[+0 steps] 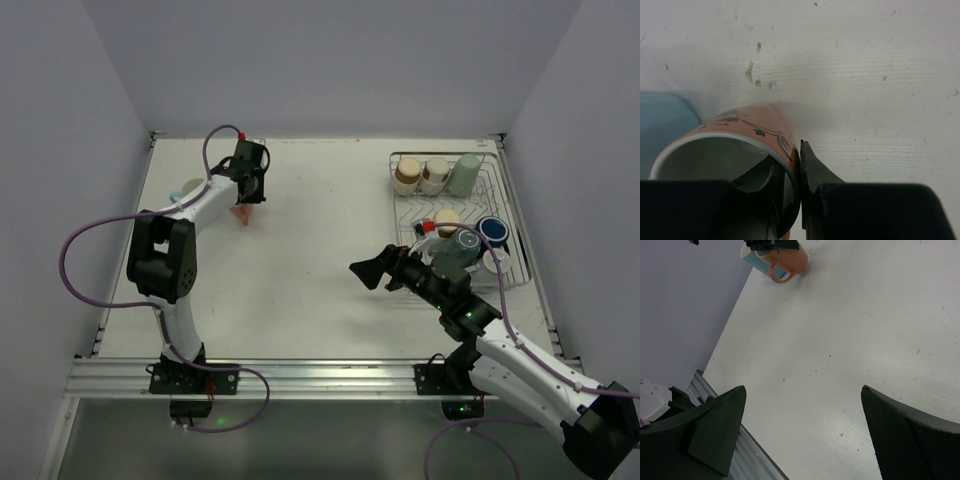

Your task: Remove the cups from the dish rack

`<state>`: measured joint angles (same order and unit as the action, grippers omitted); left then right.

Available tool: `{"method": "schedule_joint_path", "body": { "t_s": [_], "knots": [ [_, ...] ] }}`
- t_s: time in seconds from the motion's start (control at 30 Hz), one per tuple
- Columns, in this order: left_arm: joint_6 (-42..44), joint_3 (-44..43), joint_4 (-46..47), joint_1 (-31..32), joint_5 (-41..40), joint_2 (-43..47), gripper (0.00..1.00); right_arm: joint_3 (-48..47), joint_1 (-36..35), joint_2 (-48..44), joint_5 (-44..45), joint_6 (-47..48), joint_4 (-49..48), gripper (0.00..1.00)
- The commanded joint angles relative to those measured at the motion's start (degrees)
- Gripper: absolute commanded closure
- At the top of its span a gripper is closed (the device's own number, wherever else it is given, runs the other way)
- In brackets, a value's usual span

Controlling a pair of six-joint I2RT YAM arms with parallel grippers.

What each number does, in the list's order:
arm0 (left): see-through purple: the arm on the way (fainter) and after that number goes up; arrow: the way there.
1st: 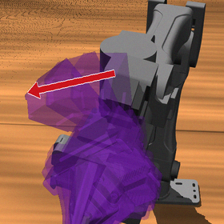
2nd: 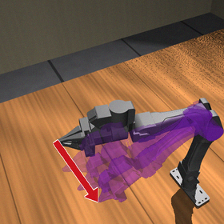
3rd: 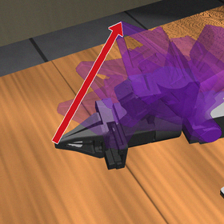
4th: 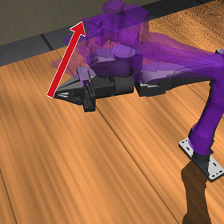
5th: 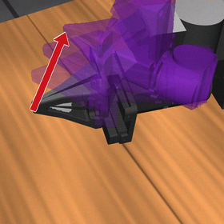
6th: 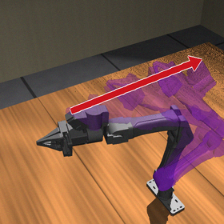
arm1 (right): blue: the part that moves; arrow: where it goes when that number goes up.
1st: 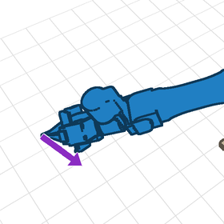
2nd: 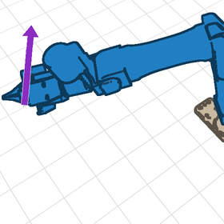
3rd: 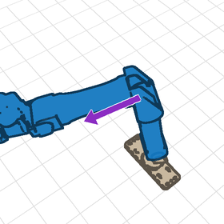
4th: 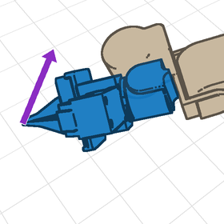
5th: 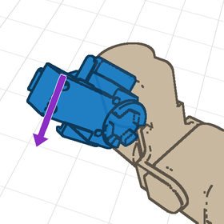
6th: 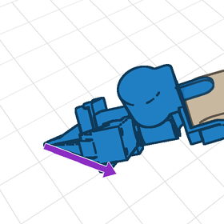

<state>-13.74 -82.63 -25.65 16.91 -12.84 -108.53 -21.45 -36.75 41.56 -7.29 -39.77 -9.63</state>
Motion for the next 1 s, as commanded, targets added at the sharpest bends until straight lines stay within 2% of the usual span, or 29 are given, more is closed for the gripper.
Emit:
{"method": "schedule_joint_path", "body": {
  "t_s": [0.0,0.1,0.13,0.17,0.23,0.27,0.33,0.37,0.57,0.63,0.7,0.73,0.77,0.8,0.9,0.97],
  "knots": [
    [2.84,-2.8,4.12,-1.52,-2.01,-1.67,1.0,-0.17,-0.07,-0.43,1.58,1.54,0.57,0.01],
    [3.19,-3.94,3.24,-1.7,-1.93,-3.78,0.99,-0.34,-0.16,-0.6,2.1,1.45,0.93,0.01],
    [3.02,-4.12,3.06,-1.7,-1.84,-3.97,0.96,-0.43,-0.16,-0.95,2.19,1.27,1.1,0.01],
    [3.01,-3.94,3.24,-1.7,-1.58,-3.97,0.84,-0.69,-0.07,-1.13,2.28,1.19,1.1,0.01],
    [2.84,-4.03,3.24,-1.7,-1.13,-3.71,0.7,-1.48,-0.16,-0.78,2.45,1.18,2.33,0.01],
    [2.84,-4.2,3.06,-1.7,-1.13,-3.62,0.58,-2.53,-0.07,-0.43,2.54,1.27,2.94,0.01],
    [2.84,-4.9,2.54,-1.7,-1.66,-3.01,0.48,-3.77,-0.16,0.18,2.89,1.53,5.05,0.01],
    [2.75,-5.17,1.92,-1.7,-1.84,-2.39,0.39,-4.82,-0.16,0.27,3.07,1.71,5.84,0.01],
    [0.56,-7.98,0.07,-0.83,3.17,3.66,0.15,-11.92,-0.07,-0.16,7.02,4.08,14.45,0.01],
    [-0.06,-8.51,-0.01,0.4,5.19,7.62,0.11,-14.83,-0.07,0.1,9.29,5.48,19.02,0.03],
    [-1.02,-8.08,0.07,2.07,7.91,12.71,0.08,-18.61,0.54,0.45,15.0,6.71,24.1,0.09],
    [-1.46,-6.51,0.42,2.77,9.49,14.64,0.07,-20.1,2.11,0.45,17.02,7.07,25.43,0.14],
    [-2.08,-5.19,0.95,3.48,13.33,19.27,0.07,-20.64,3.25,0.36,21.31,7.16,27.01,0.24],
    [-2.69,-3.52,1.65,4.35,16.07,22.02,0.07,-20.91,4.75,0.1,23.18,7.16,29.73,0.28],
    [-6.64,7.98,9.02,11.62,24.16,34.32,0.06,-20.83,12.56,-1.04,27.22,6.46,33.96,0.41],
    [-8.14,17.56,14.47,14.37,29.94,41.95,0.05,-20.3,17.14,-1.92,29.08,6.28,35.28,0.42]
  ]
}}
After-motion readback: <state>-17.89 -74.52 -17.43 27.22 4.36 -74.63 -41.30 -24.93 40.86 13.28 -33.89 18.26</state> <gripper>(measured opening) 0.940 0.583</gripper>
